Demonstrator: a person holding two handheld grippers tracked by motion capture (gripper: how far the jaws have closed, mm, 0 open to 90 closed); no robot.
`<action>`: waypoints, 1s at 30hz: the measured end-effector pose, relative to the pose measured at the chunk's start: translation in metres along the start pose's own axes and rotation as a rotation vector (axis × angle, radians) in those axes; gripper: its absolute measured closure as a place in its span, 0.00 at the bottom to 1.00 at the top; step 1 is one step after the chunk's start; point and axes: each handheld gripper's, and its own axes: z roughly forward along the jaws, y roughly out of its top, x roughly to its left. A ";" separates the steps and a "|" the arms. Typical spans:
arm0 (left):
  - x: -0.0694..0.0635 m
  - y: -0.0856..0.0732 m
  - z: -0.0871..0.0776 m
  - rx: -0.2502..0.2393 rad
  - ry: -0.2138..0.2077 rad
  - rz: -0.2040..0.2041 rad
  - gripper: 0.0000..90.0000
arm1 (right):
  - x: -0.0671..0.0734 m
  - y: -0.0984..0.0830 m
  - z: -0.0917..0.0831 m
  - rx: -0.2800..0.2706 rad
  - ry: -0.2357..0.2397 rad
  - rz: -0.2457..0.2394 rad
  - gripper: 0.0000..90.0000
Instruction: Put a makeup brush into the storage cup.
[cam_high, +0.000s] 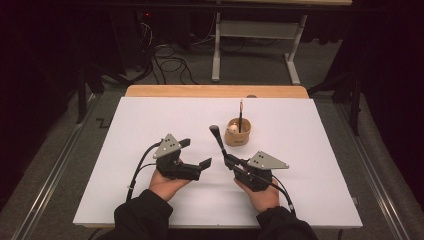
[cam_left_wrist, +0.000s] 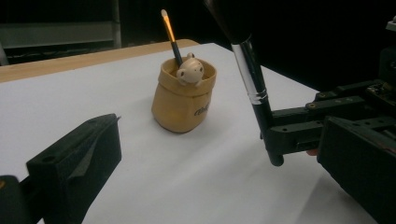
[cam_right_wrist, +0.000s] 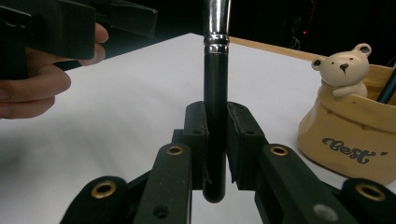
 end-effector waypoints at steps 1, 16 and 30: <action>-0.001 0.000 0.000 -0.002 -0.001 0.002 0.01 | 0.000 0.000 0.000 0.000 0.002 -0.001 0.90; -0.002 -0.007 -0.003 -0.014 -0.027 -0.034 0.03 | 0.010 -0.003 0.005 -0.003 0.035 -0.014 0.90; 0.002 -0.008 -0.007 -0.055 -0.072 -0.099 0.23 | 0.021 -0.005 0.012 0.001 0.069 -0.032 0.90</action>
